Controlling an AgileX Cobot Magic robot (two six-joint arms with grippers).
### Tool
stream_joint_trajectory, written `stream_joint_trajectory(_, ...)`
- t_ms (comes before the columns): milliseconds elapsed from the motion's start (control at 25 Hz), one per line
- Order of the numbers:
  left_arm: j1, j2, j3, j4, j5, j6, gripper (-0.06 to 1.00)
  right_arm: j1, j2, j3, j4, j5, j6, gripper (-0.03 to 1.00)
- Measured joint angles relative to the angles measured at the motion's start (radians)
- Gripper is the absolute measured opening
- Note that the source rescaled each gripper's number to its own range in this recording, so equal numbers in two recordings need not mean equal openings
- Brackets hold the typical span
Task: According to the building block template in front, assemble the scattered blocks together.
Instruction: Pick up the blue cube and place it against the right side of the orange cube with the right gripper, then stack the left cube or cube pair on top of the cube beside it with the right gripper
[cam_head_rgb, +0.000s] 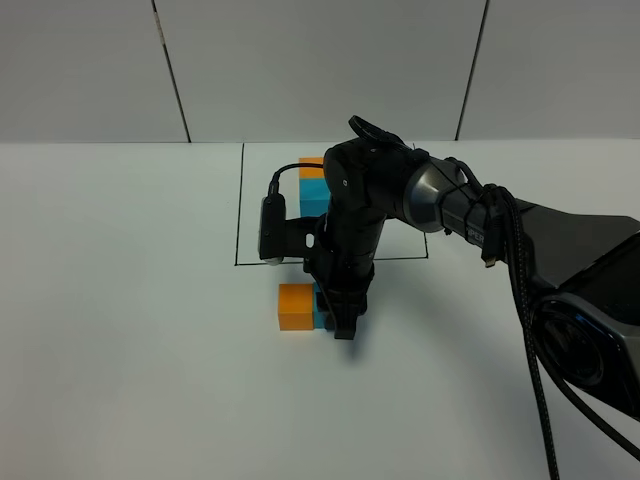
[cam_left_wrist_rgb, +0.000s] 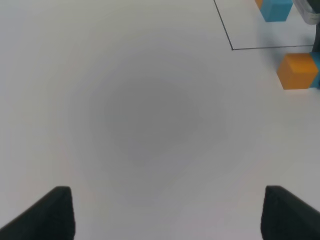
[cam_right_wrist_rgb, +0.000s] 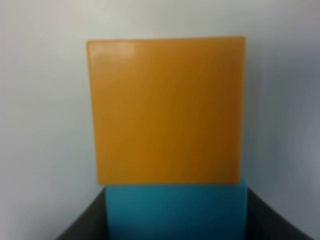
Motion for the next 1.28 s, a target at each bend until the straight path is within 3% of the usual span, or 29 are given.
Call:
stream_joint_trajectory(120, 0.000, 0.000, 0.000, 0.000, 0.000, 0.000, 0.70, 0.000, -0.002, 0.000, 0.000, 0.000, 0.001, 0.02)
stream_joint_trajectory(160, 0.000, 0.000, 0.000, 0.000, 0.000, 0.000, 0.70, 0.001, -0.002, 0.000, 0.002, 0.001, 0.003, 0.07)
stream_joint_trajectory(240, 0.000, 0.000, 0.000, 0.000, 0.000, 0.000, 0.70, 0.002, -0.011, 0.004, 0.005, 0.012, 0.019, 0.31)
stream_joint_trajectory(320, 0.000, 0.000, 0.000, 0.000, 0.000, 0.000, 0.70, 0.006, -0.040, 0.006, -0.002, 0.024, 0.063, 0.68)
stream_joint_trajectory(360, 0.000, 0.000, 0.000, 0.000, 0.000, 0.000, 0.70, 0.006, -0.062, 0.007, -0.011, 0.033, 0.101, 0.81)
stream_joint_trajectory(440, 0.000, 0.000, 0.000, 0.000, 0.000, 0.000, 0.70, -0.004, -0.125, 0.007, -0.019, 0.052, 0.182, 0.93)
stream_joint_trajectory(600, 0.000, 0.000, 0.000, 0.000, 0.000, 0.000, 0.70, -0.076, -0.240, 0.007, -0.019, 0.077, 0.327, 0.99)
stream_joint_trajectory(840, 0.000, 0.000, 0.000, 0.000, 0.000, -0.001, 0.70, -0.234, -0.390, 0.091, -0.017, 0.051, 0.508, 1.00)
stream_joint_trajectory(1000, 0.000, 0.000, 0.000, 0.000, 0.000, -0.001, 0.70, -0.303, -0.511, 0.242, -0.007, -0.080, 0.594, 1.00)
stream_joint_trajectory(1280, 0.000, 0.000, 0.000, 0.000, 0.000, 0.000, 0.70, -0.380, -0.744, 0.602, -0.003, -0.388, 0.717, 1.00)
